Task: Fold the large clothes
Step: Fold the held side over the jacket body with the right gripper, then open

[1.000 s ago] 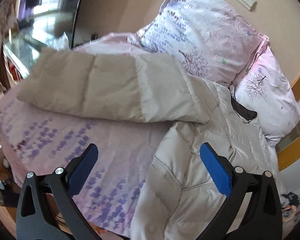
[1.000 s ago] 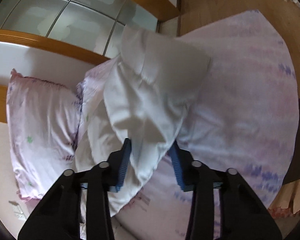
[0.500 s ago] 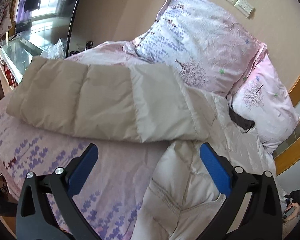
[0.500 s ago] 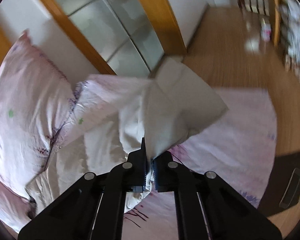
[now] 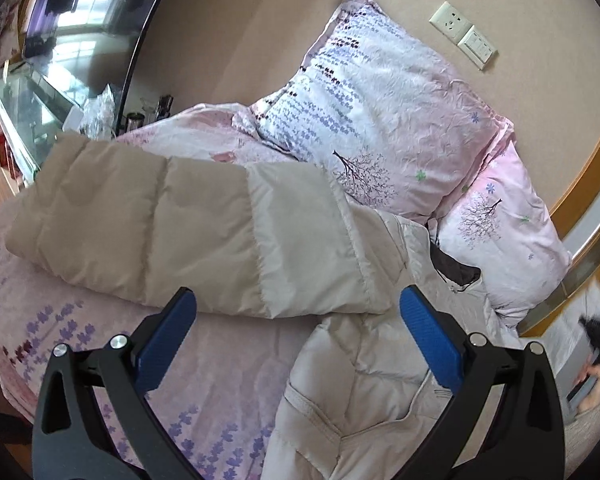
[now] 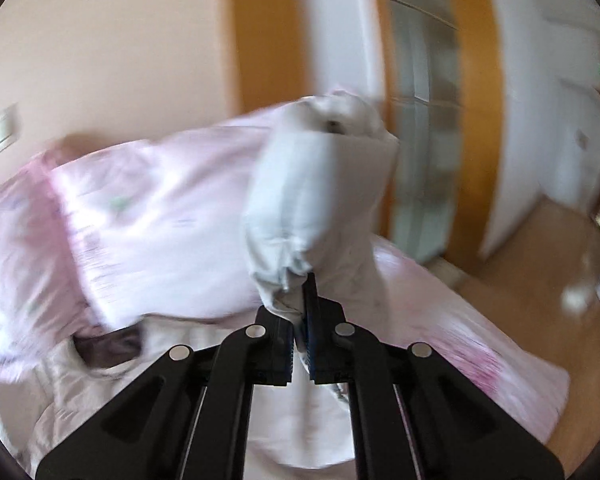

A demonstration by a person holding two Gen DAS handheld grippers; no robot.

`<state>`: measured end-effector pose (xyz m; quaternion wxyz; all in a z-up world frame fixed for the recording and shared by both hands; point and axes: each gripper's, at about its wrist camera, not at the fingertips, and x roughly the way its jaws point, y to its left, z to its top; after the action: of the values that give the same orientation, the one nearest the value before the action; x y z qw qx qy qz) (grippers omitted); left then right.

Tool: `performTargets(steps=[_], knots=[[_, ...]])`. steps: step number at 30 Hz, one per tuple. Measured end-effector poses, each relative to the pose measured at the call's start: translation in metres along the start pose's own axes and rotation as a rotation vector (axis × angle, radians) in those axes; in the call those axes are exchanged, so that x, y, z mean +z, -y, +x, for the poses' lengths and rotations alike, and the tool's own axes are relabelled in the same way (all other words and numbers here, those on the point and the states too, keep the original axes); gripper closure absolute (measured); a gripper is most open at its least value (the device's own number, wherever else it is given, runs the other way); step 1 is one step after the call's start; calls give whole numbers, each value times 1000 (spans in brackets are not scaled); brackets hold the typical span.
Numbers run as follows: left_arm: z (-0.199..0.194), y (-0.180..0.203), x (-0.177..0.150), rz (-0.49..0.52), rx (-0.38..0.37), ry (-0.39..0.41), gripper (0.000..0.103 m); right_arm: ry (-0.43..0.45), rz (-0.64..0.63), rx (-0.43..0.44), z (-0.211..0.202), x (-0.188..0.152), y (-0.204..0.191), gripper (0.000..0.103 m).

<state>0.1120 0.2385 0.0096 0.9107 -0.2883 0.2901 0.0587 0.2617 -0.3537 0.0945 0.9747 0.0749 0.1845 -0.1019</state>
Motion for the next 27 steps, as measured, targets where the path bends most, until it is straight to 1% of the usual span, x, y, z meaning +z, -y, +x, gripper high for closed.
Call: performTargets(steps=[2,4,5,6,8,10,12,14,16,19,20,22,23,24,25,26,27], knots=[[0,0,1,-1,5,-3,2,-2,-58,83,-2,-1,-36,98],[0,-2,0,-6,6,-7,2,-24,-110,169,-2,-8,-72,98],[0,-3,0,-7,9,-10,2,-49,-139,221,1,-15,-94,98],[1,-3,0,-6,11,-12,2,-73,-162,255,3,-22,-113,98],[1,-3,-1,2,16,-17,2,-158,-227,327,15,-45,-154,98],[0,-3,-1,8,21,-18,2,-241,-296,363,27,-70,-189,98],[-1,-4,0,11,24,-19,2,-327,-362,370,38,-97,-219,98],[-3,-6,0,10,24,-18,2,-409,-415,354,50,-122,-238,98],[-4,-9,1,9,29,-16,2,-440,-440,337,57,-133,-246,98],[-4,-11,1,4,31,-6,2,-478,-518,302,59,-143,-256,95],[-5,-10,1,9,30,5,2,-490,-555,296,61,-145,-254,93],[-8,-7,-2,41,22,44,2,-493,-659,280,55,-157,-261,85],[-9,-4,-2,59,23,57,2,-497,-709,271,54,-161,-262,66],[-8,0,-2,78,29,61,2,-516,-765,265,52,-167,-265,40],[-7,1,-3,89,33,54,2,-534,-798,278,49,-172,-267,29],[-6,2,-2,93,31,45,2,-535,-814,310,42,-174,-269,26],[-4,2,-2,94,27,28,2,-527,-826,332,35,-174,-265,27]])
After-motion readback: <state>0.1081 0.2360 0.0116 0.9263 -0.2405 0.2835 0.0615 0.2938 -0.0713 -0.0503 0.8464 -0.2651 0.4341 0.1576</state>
